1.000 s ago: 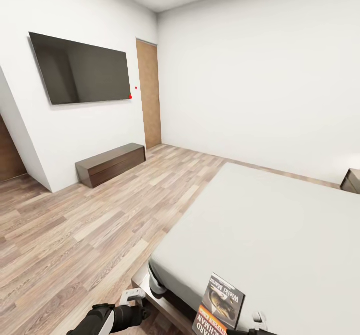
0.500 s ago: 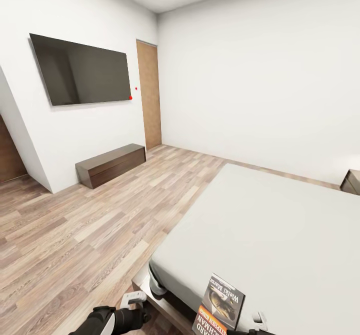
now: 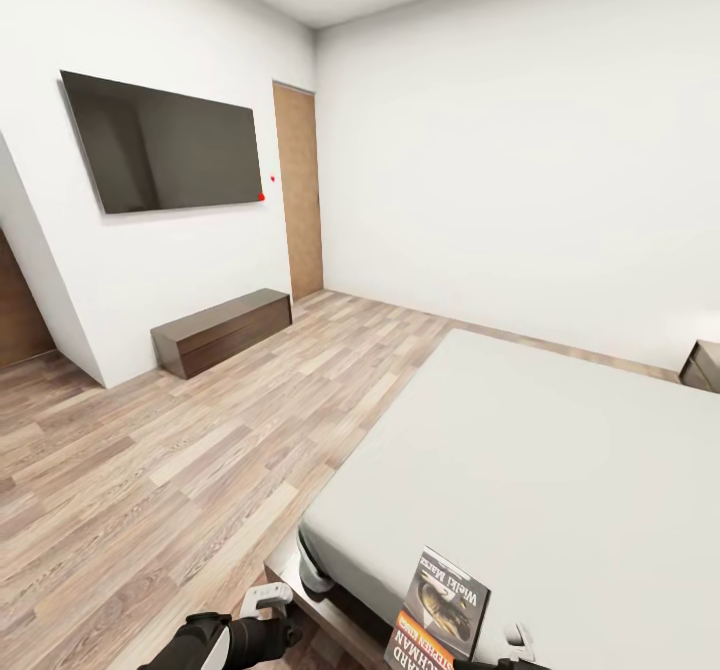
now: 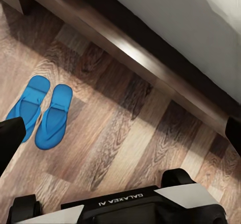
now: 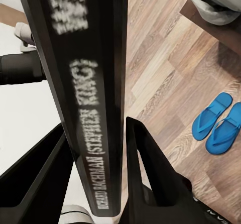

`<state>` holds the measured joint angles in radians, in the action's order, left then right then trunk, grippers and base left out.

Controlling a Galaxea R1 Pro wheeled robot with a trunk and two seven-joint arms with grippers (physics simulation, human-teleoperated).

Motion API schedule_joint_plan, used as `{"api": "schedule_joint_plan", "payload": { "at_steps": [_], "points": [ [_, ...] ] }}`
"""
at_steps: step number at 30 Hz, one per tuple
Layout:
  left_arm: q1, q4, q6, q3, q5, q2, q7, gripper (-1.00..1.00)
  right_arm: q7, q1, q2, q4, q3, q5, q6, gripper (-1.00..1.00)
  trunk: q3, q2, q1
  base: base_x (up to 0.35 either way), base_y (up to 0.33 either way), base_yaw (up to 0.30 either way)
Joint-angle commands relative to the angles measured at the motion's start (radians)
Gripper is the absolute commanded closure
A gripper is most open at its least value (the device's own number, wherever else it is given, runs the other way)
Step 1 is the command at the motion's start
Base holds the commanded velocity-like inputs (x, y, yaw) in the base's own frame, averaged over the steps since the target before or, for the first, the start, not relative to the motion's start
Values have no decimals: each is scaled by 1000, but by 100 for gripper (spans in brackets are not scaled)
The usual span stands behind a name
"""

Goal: In the bedroom, move the book from the bed onto either nightstand, and place the two sandals side by side next to the bed.

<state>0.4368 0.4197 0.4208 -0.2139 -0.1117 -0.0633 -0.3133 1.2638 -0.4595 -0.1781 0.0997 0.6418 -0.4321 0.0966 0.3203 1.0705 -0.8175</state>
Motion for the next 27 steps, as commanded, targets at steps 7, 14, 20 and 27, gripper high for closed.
{"api": "schedule_joint_plan", "payload": {
  "at_steps": [7,14,20,27],
  "points": [
    [0,2,6,-8,-10,-1,-7,-100,4,-1,0,1,9,-5,11,100,-21,-48,27,0,0,0],
    [0,2,-6,-8,-9,-1,-7,-100,1,-1,0,4,10,-4,11,100,-43,-97,54,0,0,0],
    [0,1,-18,-8,-9,-1,-7,-100,0,-1,0,2,11,-2,10,100,-43,-97,54,0,0,0],
    [0,-1,-20,-8,-9,-2,-7,-100,7,-1,0,2,12,-2,12,100,-43,-97,54,0,0,0]
  ]
}}
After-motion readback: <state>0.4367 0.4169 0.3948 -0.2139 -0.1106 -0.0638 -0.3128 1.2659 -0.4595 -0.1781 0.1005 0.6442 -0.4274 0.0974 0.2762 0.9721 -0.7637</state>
